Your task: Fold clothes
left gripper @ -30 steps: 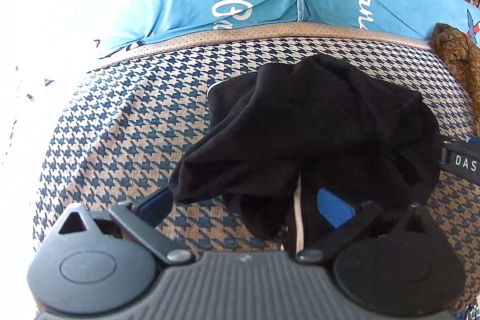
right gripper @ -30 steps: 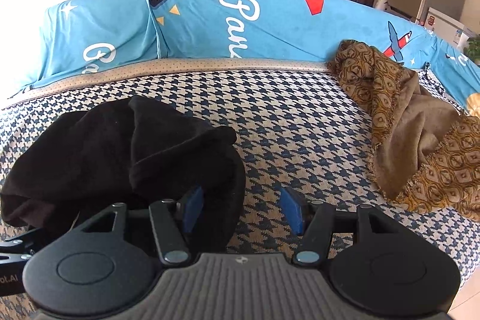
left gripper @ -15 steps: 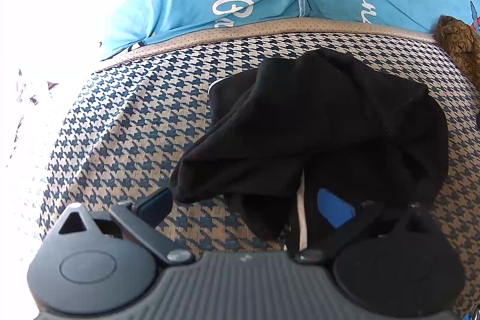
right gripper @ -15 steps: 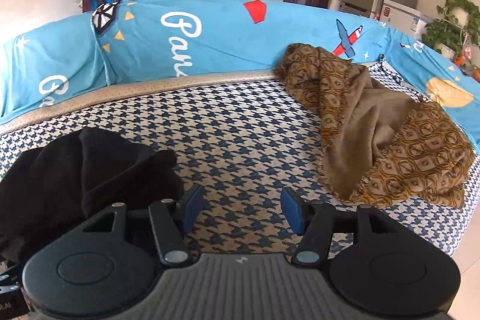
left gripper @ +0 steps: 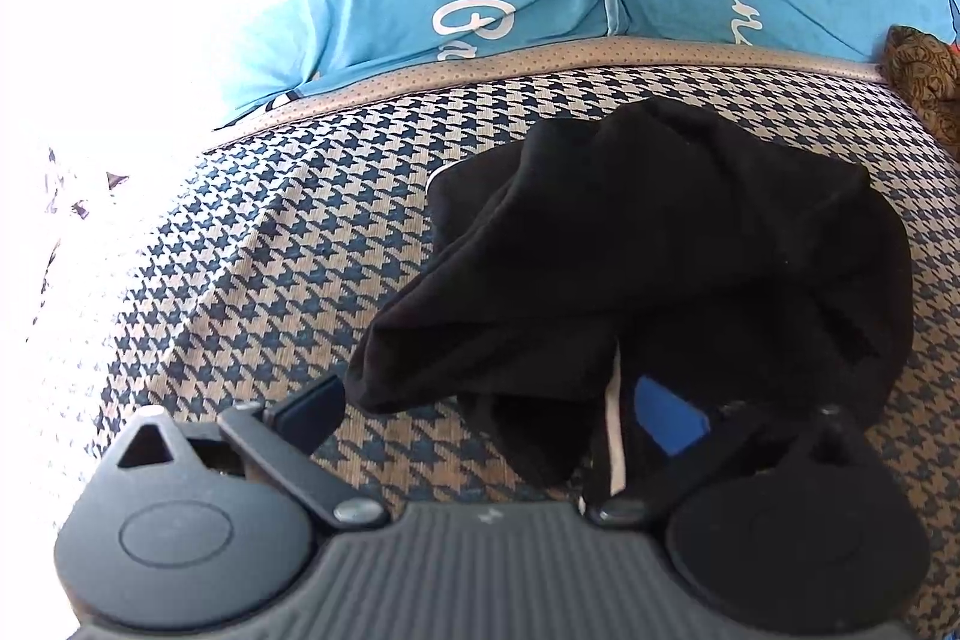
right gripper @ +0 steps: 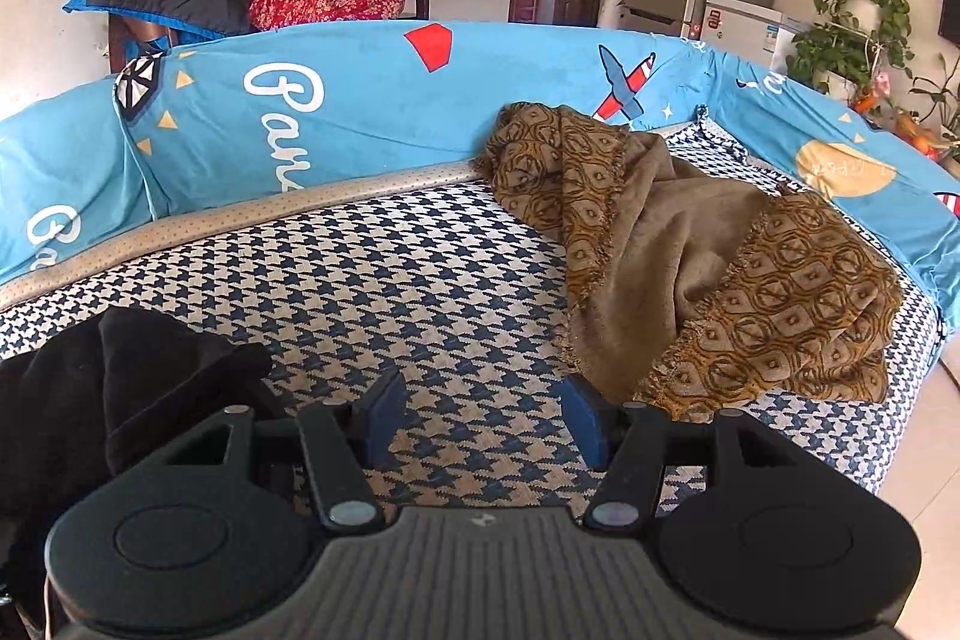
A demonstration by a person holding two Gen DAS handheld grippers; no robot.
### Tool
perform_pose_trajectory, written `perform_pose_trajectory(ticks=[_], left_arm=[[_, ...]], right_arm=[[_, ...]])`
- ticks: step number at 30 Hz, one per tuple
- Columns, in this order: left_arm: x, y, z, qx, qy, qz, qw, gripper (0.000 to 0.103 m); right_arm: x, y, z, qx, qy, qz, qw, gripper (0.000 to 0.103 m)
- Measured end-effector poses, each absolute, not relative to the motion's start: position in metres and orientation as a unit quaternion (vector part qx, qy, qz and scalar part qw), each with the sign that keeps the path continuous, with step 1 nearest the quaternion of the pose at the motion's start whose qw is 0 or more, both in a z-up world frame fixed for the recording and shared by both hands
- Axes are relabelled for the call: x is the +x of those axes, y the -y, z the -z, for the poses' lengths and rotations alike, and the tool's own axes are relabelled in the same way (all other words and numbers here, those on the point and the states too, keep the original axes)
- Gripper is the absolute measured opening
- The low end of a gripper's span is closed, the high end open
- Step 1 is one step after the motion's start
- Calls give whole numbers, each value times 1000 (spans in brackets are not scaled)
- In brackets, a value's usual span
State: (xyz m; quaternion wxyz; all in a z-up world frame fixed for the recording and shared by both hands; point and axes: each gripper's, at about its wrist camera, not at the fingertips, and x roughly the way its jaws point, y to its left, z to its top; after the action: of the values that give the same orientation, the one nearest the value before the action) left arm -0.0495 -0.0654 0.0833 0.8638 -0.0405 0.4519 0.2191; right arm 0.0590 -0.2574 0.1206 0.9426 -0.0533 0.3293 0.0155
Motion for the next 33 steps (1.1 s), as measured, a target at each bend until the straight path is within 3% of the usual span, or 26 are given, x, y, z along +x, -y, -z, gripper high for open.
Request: perform_pose_trajectory(ticks=[26, 33], left_arm=[[-48, 55, -84, -56, -451, -226, 861, 103], [-43, 30, -78, -56, -450, -249, 856, 103]], right_arm=[[59, 253, -121, -39, -344, -54, 937, 57], [61, 244, -110, -8, -366, -187, 912, 70]])
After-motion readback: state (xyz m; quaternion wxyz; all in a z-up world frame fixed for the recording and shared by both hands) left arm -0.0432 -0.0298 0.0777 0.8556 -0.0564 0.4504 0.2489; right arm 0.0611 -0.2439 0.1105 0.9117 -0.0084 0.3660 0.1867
